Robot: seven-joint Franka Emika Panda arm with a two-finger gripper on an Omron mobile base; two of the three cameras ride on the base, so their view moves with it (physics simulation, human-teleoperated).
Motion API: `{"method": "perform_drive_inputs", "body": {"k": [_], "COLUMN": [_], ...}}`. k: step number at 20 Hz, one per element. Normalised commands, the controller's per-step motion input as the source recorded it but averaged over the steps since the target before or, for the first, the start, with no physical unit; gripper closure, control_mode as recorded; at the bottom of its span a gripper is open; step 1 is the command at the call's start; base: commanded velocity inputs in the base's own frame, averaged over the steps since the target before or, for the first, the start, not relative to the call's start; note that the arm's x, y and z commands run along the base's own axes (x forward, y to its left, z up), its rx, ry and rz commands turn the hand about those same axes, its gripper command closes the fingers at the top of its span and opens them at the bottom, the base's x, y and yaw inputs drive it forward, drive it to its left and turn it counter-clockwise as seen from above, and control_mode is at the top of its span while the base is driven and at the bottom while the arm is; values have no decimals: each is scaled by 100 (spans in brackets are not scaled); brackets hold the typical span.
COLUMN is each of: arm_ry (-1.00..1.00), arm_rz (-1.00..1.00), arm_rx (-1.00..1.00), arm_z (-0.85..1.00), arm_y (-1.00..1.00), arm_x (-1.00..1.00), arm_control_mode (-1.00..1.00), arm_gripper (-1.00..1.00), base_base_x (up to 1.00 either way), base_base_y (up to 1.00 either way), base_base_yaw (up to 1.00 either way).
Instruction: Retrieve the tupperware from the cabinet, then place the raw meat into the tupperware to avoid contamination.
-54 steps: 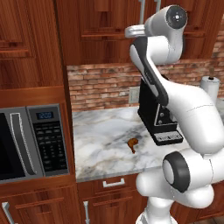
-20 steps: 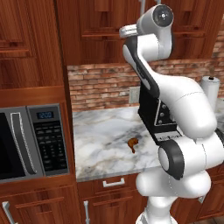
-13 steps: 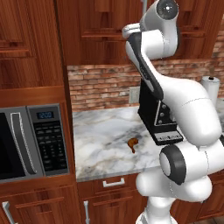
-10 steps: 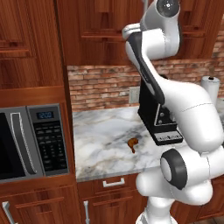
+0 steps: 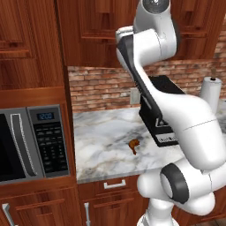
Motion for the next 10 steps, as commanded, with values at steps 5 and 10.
{"method": "perform_drive_inputs", "body": {"k": [5, 10], "arm_ry": [6, 5], "arm_rz": [-12, -5], "arm_rx": [0, 2], "arm_z": [-4, 0], "arm_y": [56, -3], "arm_x": [-44, -32], "arm_control_mode": [-100, -100], "arm_gripper": [100, 100], "base_base_x": [0, 0], "base_base_y": [0, 0], "base_base_yaw": [0, 0]}}
